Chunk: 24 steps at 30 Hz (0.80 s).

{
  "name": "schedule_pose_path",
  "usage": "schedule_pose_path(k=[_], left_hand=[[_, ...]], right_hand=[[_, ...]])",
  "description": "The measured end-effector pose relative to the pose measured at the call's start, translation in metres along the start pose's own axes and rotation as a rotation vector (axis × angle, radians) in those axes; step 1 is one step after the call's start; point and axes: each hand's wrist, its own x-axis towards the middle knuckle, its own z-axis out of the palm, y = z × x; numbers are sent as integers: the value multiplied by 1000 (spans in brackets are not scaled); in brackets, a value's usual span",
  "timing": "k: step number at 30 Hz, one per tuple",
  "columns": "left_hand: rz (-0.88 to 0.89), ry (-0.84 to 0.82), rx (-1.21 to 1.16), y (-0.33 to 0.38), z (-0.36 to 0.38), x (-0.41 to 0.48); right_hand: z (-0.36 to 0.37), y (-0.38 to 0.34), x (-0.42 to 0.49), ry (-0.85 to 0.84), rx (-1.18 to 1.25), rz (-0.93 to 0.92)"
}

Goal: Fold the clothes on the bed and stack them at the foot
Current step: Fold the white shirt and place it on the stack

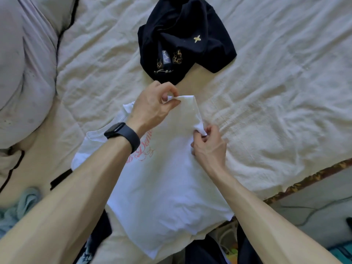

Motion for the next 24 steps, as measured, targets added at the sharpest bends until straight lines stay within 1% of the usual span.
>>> schedule_pose_path(k=[2, 3, 5, 7, 8, 9, 10, 11, 12, 14, 16, 17, 18, 20, 22, 23, 24], left_hand=[[-22, 70, -98, 2, 2, -15], [-46, 106, -149, 3, 3, -25], [-93, 170, -186, -1, 6, -52], [-165, 184, -143, -15, 11, -81], [-219, 168, -70, -42, -6, -131], [-282, 101, 31, -64, -12, -162], [-363, -14, 116, -78, -6, -171], [-434, -103, 169, -86, -2, -177], [-481, -119, 179, -88, -1, -180], [-517, 23, 102, -86, -3, -167], [-567, 193, -96, -76, -6, -141], [-610, 224, -199, -69, -8, -127], [-633, 217, -244, -63, -7, -113], [-630, 117, -194, -58, -9, -91], [-649, 74, -147, -57, -12, -73], [-659, 82, -167, -58, -14, -66], [-658, 85, -234, -59, -15, -59]], right_hand=[[0, 3, 0, 5, 121, -53], [0, 5, -1, 26, 91, -135], [-2, 12, -9, 49, -42, -322], [-4, 32, -13, 21, -199, -475], [15, 36, -50, -62, -355, -547], [25, 40, -71, -135, -497, -569], [22, 43, -73, -183, -560, -535], [19, 47, -76, -193, -571, -483], [17, 47, -80, -198, -557, -375], [14, 38, -79, -235, -409, -38], [15, 28, -74, -245, -116, 227], [16, 22, -71, -219, 18, 301], [18, 17, -68, -177, 129, 344], [25, 9, -61, -101, 292, 398], [35, 2, -53, -95, 384, 465], [39, 0, -49, -107, 424, 512], [42, -2, -46, -122, 469, 564]])
